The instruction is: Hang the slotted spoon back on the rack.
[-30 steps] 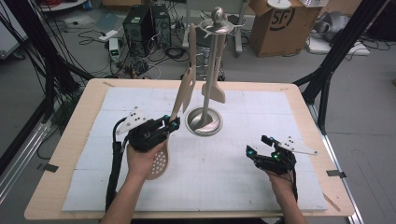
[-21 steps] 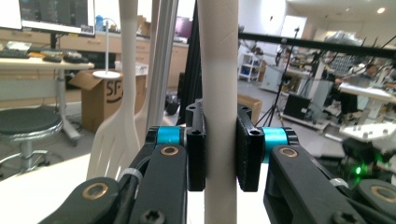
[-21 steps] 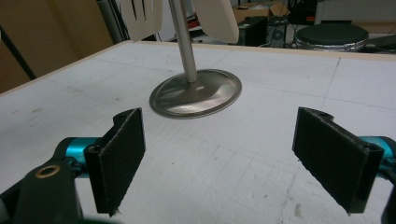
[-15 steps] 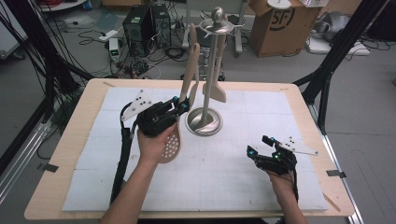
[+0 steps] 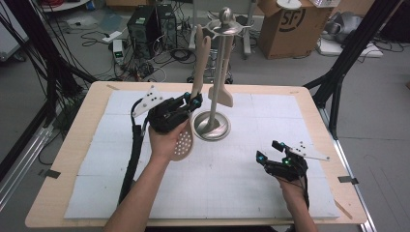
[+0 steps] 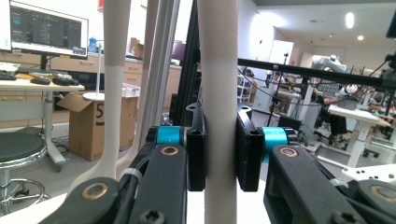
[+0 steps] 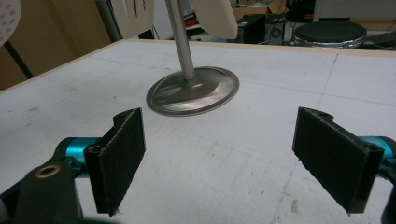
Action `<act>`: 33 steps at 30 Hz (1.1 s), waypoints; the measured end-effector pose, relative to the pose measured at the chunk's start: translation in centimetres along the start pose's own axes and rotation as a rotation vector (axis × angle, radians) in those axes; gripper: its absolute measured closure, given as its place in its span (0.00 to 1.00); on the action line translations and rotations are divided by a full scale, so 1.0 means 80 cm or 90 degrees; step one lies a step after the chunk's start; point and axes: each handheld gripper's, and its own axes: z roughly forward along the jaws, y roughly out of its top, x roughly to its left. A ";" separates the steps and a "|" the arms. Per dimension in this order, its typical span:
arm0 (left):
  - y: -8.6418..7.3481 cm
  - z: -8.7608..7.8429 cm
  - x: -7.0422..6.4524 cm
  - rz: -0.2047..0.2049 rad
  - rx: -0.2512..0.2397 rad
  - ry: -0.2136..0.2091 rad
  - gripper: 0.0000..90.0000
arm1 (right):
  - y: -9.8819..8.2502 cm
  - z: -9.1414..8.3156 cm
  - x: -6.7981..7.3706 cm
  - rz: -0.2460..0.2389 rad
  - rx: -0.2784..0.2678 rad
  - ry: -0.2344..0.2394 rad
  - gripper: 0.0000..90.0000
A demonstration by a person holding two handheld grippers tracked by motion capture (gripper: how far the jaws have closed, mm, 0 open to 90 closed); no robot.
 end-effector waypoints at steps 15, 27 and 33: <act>0.008 0.013 -0.001 0.011 0.024 0.000 0.86 | 0.000 0.000 0.000 0.000 -0.001 -0.003 0.18; -0.001 0.024 0.006 -0.016 0.048 0.018 0.86 | 0.000 -0.001 -0.001 -0.002 -0.005 -0.003 0.18; -0.002 0.024 0.007 -0.029 0.056 0.014 0.81 | 0.000 -0.002 -0.001 0.002 -0.005 -0.002 0.18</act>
